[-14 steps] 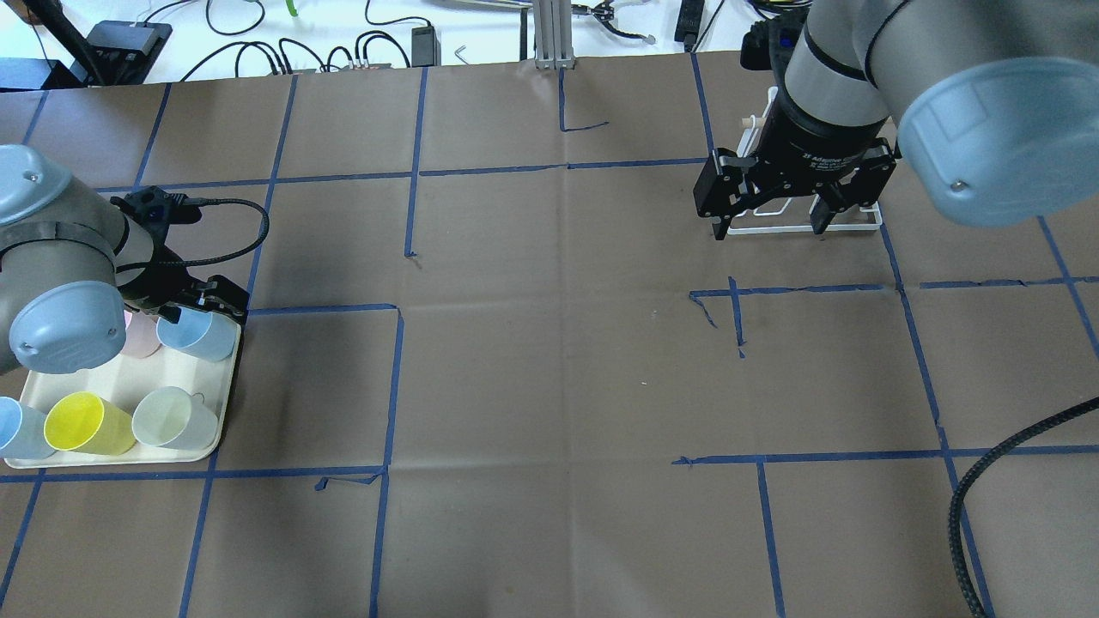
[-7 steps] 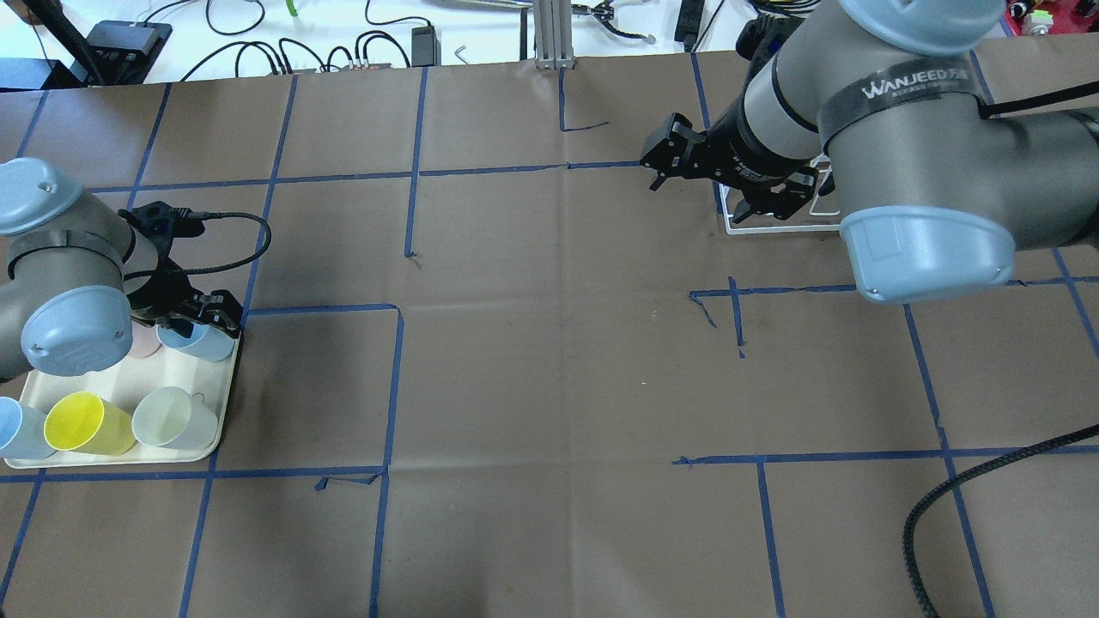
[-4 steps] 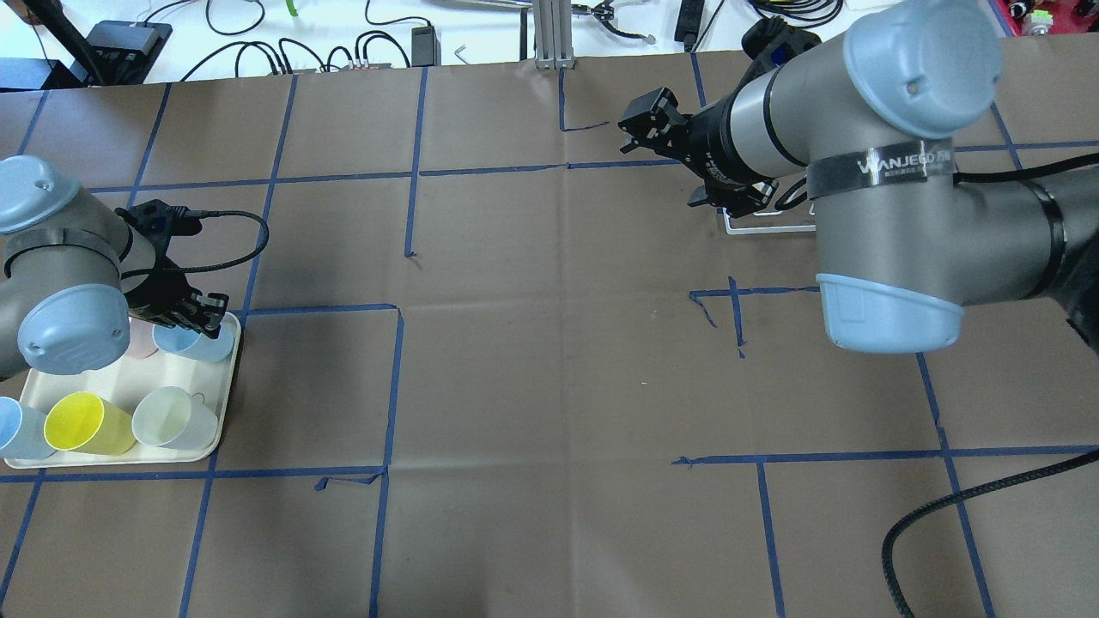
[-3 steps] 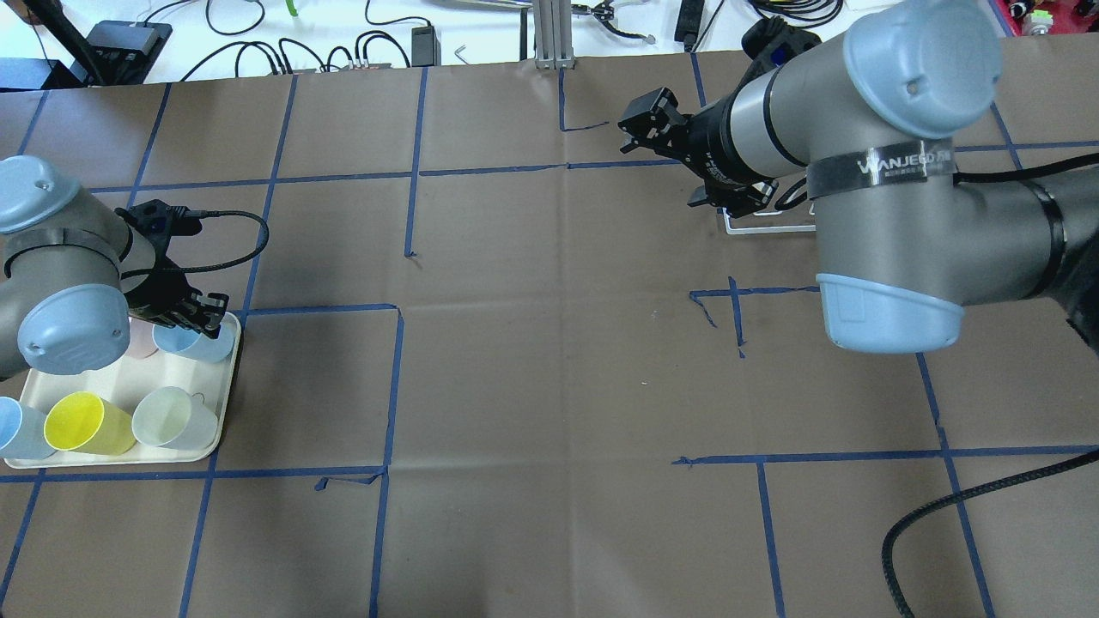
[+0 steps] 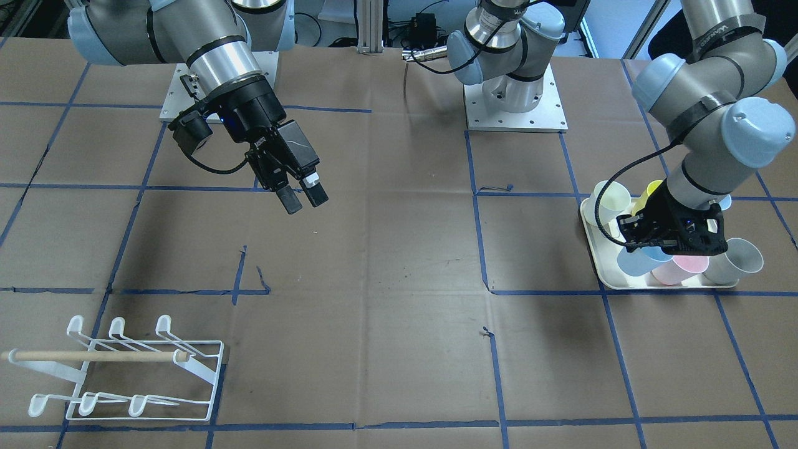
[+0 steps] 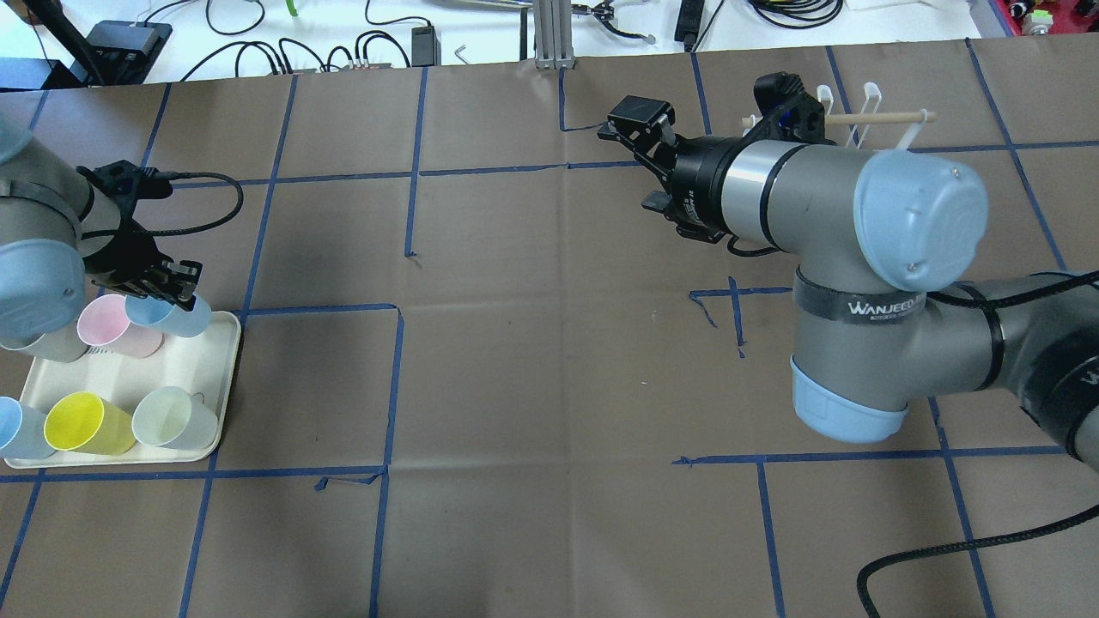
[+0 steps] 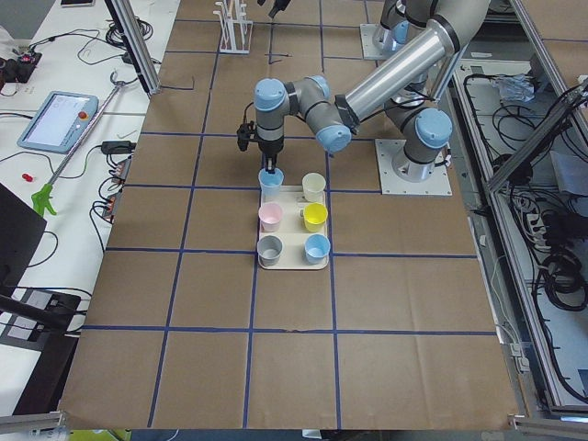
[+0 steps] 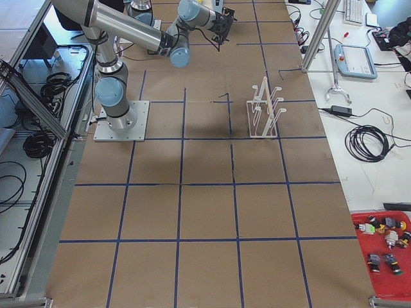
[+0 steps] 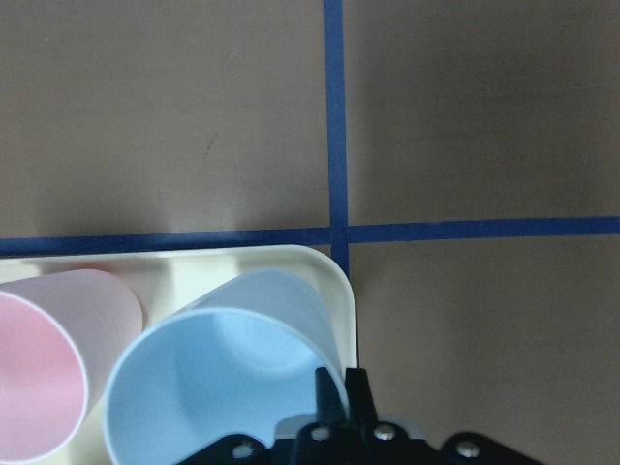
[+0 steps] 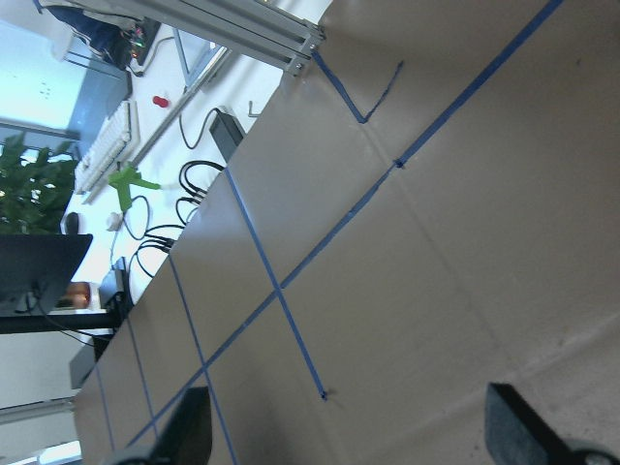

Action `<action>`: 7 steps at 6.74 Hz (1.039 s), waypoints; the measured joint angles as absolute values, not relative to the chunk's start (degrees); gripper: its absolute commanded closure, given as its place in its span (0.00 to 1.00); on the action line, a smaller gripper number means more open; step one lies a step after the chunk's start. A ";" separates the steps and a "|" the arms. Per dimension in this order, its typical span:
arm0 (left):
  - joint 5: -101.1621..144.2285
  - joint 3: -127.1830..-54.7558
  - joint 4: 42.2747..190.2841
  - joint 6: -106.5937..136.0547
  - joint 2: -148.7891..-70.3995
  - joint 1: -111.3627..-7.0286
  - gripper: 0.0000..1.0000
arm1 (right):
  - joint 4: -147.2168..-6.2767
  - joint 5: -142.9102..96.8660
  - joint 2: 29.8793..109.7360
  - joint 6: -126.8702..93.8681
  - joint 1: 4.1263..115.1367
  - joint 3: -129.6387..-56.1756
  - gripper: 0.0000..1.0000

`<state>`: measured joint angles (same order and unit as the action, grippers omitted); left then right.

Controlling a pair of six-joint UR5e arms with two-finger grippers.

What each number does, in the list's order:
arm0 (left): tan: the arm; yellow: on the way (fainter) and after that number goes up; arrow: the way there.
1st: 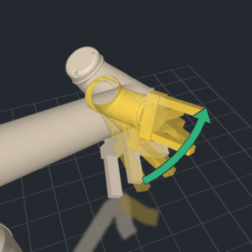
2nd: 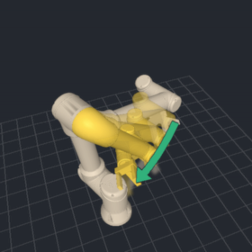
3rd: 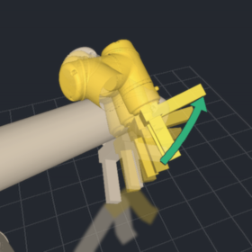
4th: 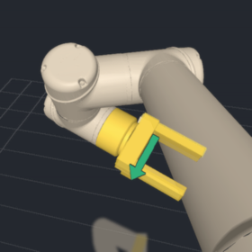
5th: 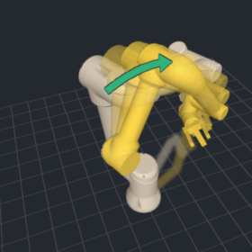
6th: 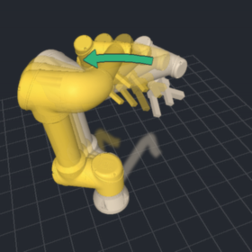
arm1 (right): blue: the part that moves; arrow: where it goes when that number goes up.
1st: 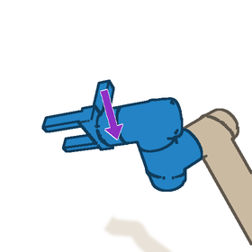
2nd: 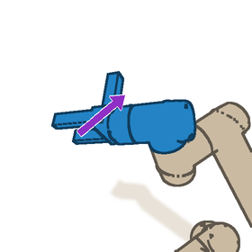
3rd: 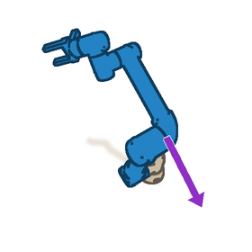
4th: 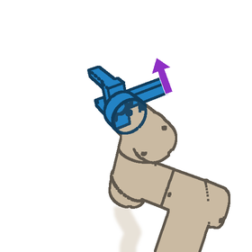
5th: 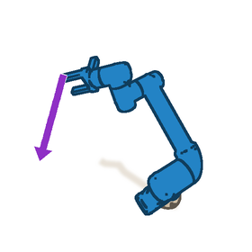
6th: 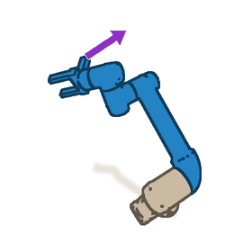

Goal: Transfer IKEA cup to right arm and place on rack

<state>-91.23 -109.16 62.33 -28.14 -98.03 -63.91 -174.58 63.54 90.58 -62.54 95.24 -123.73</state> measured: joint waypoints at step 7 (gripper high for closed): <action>-78.07 -86.93 80.07 -28.25 -98.33 -67.67 1.00 | -195.76 60.24 90.29 -74.27 95.22 -130.91 0.00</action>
